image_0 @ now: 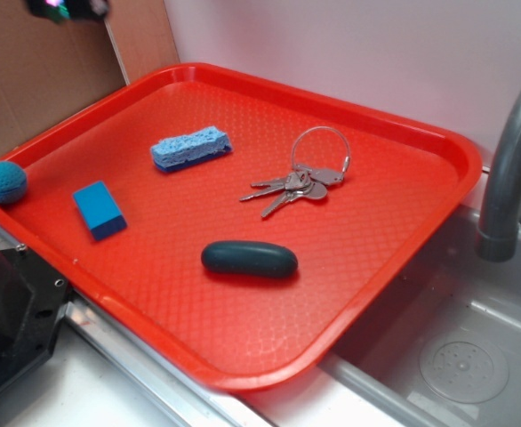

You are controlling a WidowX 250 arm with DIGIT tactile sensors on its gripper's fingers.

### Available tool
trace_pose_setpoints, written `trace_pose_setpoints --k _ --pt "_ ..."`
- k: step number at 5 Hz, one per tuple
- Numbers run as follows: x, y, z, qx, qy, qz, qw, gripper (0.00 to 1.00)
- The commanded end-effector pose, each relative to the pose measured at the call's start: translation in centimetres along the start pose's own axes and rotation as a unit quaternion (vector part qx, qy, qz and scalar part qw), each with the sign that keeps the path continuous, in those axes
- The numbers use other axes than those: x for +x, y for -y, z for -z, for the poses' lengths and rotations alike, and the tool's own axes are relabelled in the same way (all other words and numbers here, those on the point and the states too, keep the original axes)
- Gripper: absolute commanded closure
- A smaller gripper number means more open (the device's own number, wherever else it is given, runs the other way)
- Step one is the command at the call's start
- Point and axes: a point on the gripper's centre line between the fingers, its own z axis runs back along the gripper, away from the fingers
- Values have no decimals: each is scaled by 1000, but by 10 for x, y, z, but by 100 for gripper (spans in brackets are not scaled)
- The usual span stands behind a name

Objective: Grab the carrot.

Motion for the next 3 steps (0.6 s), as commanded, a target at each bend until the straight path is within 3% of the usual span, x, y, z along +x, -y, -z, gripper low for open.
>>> trace_pose_setpoints --k 1,2,3 --pt "-22 -13 -112 -57 24 -61 996 100" --pt "-31 -1 -151 -57 34 9 998 100" --pt "-38 15 -143 -27 48 60 997 100"
